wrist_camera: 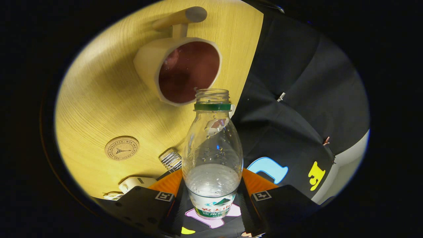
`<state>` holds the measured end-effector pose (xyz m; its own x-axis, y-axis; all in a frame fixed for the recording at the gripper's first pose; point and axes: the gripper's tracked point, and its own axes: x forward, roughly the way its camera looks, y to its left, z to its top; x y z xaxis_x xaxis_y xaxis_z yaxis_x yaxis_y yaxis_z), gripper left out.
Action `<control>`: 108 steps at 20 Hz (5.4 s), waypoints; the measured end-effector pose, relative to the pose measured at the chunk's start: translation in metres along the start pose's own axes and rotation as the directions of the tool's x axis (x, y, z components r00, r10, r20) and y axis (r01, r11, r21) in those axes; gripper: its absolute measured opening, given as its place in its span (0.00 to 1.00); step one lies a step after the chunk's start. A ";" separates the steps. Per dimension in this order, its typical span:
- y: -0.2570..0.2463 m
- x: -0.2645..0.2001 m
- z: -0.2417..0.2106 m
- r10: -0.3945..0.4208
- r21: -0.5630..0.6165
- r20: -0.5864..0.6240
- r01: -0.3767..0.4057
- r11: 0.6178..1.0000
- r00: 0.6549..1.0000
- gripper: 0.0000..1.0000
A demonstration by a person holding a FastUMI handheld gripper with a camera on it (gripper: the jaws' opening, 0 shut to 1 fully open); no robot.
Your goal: Take the bottle from table, then pour the juice into the cup, finally place the bottle on the coaster
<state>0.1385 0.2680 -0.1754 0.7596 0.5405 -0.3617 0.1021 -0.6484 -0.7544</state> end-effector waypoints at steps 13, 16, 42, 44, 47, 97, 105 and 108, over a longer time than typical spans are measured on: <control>0.015 -0.008 -0.006 0.060 0.178 -0.045 -0.051 0.983 0.997 0.71; 0.033 -0.018 -0.009 0.139 0.369 -0.064 -0.106 0.923 0.988 0.71; -0.002 -0.055 -0.091 -0.109 0.886 0.087 -0.127 -0.445 0.990 0.72; 0.002 -0.052 -0.095 -0.133 0.881 0.077 -0.129 -0.455 0.988 0.72; 0.008 -0.048 -0.098 -0.168 0.858 0.054 -0.132 -0.497 0.984 0.72; 0.137 0.031 -0.084 -0.096 0.815 -0.083 0.012 -0.579 0.992 0.98; 0.145 -0.002 -0.081 -0.068 0.838 -0.091 0.039 -0.544 0.994 0.98; 0.129 -0.026 -0.088 -0.088 0.854 -0.110 0.049 -0.519 0.990 0.99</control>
<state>0.1888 0.1234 -0.2150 0.8138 0.5331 -0.2313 -0.5641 0.8204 -0.0939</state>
